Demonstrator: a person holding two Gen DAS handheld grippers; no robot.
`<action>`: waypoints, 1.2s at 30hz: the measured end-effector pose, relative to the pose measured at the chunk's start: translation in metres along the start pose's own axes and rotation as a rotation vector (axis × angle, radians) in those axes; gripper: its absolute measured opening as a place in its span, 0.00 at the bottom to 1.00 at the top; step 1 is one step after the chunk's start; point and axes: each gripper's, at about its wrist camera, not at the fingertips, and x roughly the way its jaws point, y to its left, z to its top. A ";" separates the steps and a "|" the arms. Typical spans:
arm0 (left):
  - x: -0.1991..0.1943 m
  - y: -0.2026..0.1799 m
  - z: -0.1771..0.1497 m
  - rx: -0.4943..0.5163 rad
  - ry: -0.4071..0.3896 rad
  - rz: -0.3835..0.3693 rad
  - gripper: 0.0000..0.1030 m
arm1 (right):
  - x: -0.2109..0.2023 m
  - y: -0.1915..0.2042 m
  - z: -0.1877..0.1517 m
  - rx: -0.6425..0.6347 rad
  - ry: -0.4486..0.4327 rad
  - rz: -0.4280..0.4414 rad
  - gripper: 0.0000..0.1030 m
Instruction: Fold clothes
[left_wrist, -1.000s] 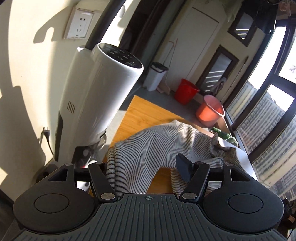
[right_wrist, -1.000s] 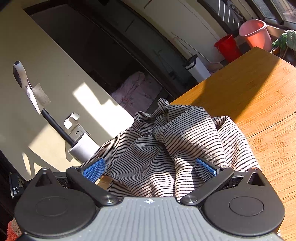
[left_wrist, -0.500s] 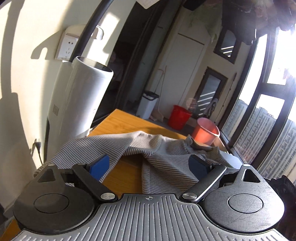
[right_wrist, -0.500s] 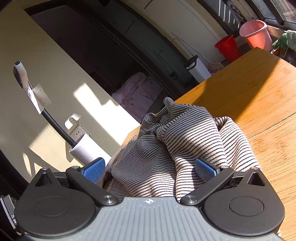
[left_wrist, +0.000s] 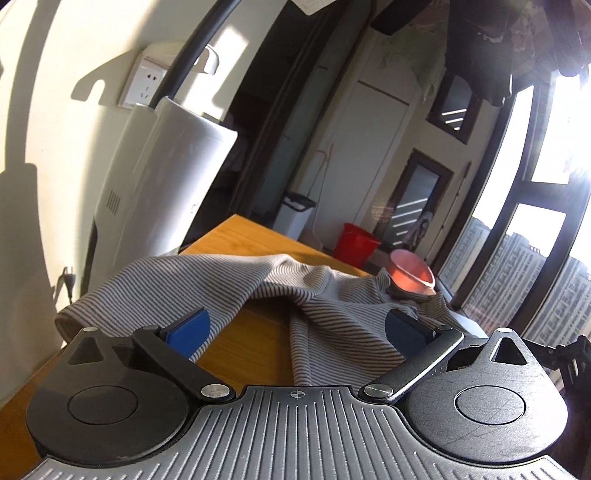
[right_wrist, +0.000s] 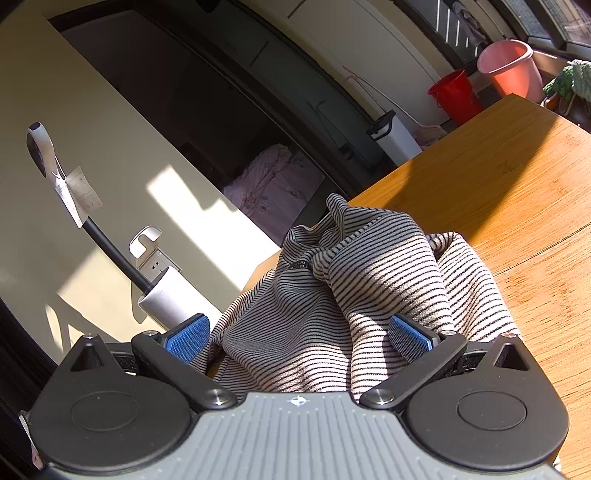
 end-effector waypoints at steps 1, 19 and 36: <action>0.001 0.001 0.000 -0.006 0.007 -0.002 1.00 | 0.000 0.000 0.000 0.000 0.000 0.000 1.00; 0.007 0.007 0.002 -0.038 0.044 -0.003 1.00 | 0.000 0.001 -0.001 0.002 0.001 -0.007 1.00; 0.024 -0.023 0.026 0.065 0.175 -0.219 1.00 | 0.014 0.046 0.014 -0.197 0.268 -0.131 1.00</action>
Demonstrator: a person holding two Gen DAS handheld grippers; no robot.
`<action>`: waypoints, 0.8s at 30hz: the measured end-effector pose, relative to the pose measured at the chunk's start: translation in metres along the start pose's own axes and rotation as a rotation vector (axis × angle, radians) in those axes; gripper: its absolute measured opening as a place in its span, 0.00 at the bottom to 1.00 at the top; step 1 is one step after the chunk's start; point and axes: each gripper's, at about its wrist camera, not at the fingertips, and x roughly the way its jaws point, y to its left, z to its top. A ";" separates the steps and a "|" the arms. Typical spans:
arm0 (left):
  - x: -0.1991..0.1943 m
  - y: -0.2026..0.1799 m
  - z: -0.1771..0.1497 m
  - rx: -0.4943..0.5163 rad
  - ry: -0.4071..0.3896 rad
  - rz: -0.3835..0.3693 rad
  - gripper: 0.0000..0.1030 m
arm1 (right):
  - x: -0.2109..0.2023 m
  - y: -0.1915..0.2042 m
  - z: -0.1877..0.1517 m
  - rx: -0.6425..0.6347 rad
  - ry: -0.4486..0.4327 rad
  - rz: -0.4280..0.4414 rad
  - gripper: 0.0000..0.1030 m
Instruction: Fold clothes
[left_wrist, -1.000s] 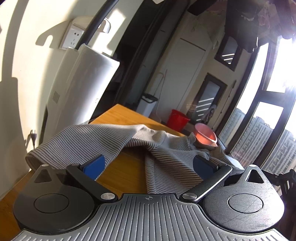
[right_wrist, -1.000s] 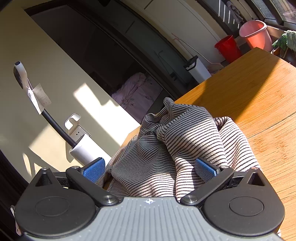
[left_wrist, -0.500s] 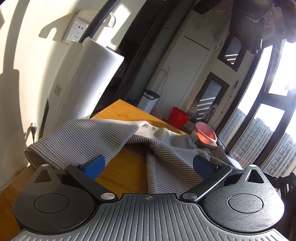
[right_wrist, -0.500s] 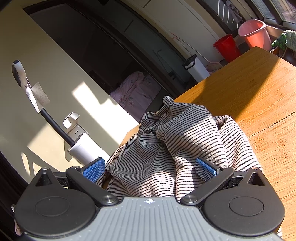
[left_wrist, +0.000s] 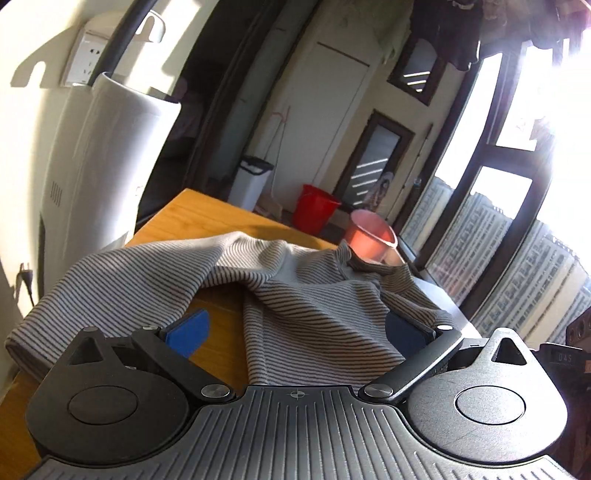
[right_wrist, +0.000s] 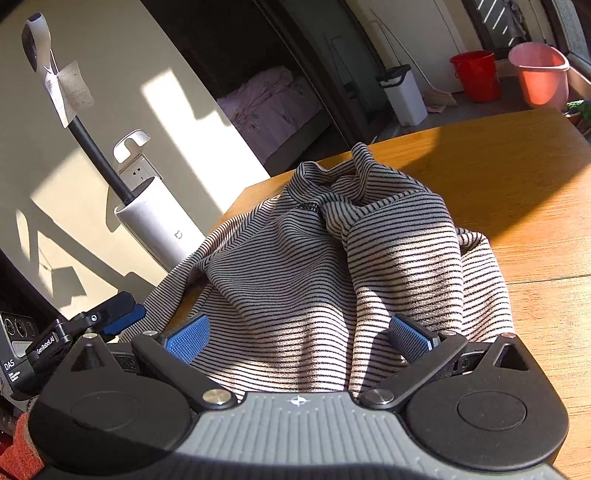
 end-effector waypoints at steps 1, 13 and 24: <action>0.002 -0.007 0.005 0.015 0.015 -0.042 1.00 | -0.012 0.004 0.006 -0.021 -0.031 -0.023 1.00; 0.063 -0.066 -0.030 0.305 0.207 -0.302 1.00 | 0.020 0.041 -0.024 -0.498 0.201 -0.496 1.00; 0.067 -0.039 -0.018 0.389 0.237 -0.180 1.00 | 0.041 0.018 0.050 -0.945 -0.041 -1.076 1.00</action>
